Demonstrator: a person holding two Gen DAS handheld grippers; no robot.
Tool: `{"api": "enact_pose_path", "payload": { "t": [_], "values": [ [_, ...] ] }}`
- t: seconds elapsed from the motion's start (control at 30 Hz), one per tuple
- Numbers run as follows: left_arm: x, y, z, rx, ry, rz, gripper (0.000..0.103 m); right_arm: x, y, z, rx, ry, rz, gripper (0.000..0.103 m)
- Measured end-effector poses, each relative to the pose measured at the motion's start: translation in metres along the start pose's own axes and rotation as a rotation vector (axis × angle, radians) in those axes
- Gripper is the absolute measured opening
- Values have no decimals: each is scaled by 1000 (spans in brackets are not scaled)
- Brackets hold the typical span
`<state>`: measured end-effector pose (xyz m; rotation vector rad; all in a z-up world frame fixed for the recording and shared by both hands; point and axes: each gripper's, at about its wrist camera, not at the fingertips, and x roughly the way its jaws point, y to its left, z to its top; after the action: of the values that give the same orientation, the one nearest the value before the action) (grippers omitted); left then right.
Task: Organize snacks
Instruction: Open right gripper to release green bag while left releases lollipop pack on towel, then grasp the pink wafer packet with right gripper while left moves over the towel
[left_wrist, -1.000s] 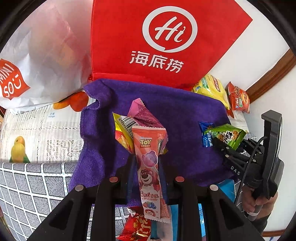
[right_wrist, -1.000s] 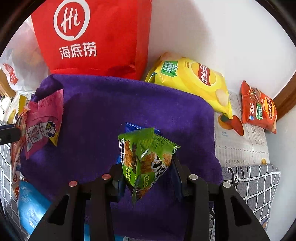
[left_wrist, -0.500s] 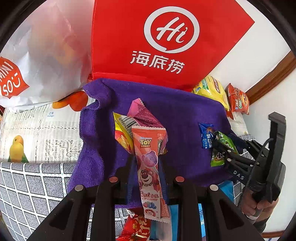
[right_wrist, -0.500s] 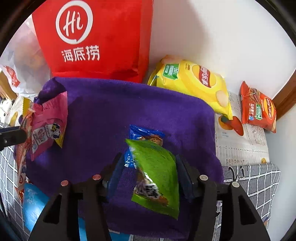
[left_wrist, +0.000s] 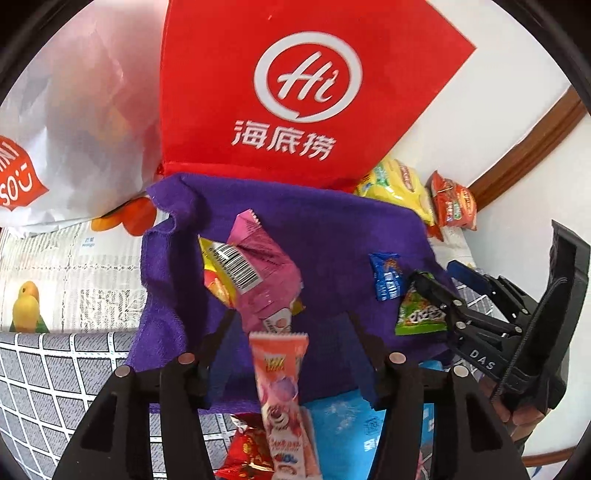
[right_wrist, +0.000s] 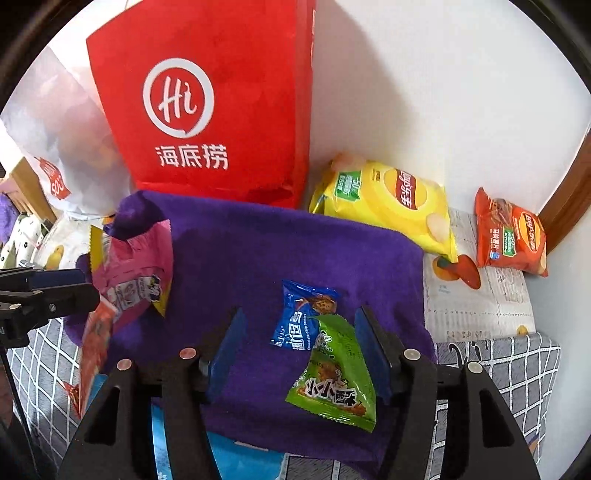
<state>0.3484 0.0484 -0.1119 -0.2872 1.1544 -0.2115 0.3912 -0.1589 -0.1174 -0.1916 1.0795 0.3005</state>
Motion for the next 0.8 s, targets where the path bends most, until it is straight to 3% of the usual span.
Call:
{"api": "enact_pose_path", "payload": {
  "t": [0.27,0.53,0.8],
  "values": [
    [-33,-14,-3,67,-98,-63,67,-17,2,2,18,-49,-15,61],
    [-40,-17,-3,67,-112,-53,68,-54,-1,-2,82,-123,-2,61],
    [-49,-28,-10,95,-125,-26,68,-95,3,-33,65,-131,-31,61]
  ]
}}
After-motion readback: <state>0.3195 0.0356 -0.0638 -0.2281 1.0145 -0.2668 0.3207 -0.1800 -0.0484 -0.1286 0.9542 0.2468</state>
